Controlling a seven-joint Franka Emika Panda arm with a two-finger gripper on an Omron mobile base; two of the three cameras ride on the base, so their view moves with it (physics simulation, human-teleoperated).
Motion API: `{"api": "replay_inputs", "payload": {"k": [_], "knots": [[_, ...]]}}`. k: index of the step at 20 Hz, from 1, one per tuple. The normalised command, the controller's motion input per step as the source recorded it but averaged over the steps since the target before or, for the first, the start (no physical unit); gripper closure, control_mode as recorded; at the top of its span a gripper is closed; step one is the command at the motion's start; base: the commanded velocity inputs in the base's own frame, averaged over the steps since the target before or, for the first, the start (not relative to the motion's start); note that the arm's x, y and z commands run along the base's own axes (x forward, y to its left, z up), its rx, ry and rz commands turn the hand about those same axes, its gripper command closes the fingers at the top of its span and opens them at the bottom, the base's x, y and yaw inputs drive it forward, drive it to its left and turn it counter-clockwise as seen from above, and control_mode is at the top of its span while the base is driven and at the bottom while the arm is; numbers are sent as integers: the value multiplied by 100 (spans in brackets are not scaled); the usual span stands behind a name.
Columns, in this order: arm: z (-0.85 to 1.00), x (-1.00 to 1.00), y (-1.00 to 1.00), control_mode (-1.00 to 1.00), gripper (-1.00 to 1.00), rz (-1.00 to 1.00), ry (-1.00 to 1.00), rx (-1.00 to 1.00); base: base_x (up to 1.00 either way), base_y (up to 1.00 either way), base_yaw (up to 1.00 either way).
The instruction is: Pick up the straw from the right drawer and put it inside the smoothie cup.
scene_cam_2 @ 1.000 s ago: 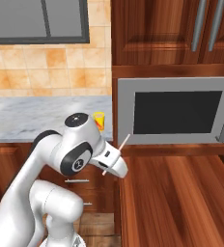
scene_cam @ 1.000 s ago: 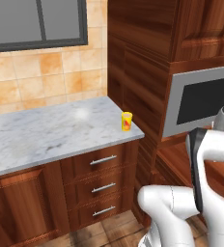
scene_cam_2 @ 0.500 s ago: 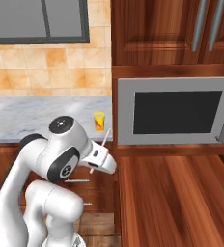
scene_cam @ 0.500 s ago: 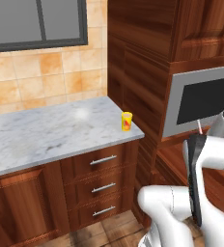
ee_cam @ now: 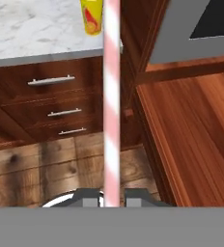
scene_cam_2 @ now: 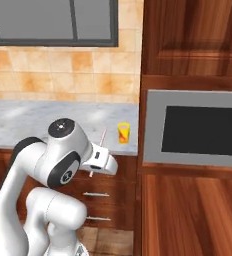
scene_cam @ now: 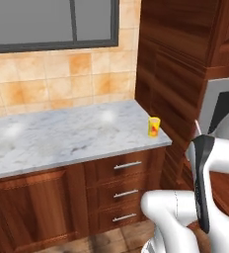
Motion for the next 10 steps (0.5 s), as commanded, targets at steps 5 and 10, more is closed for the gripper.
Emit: {"api": "replay_inputs", "payload": {"k": [5,10], "knots": [[0,0,0,100,100,0,0,0,75,22,0],[0,0,0,100,100,0,0,0,67,34,0]]}}
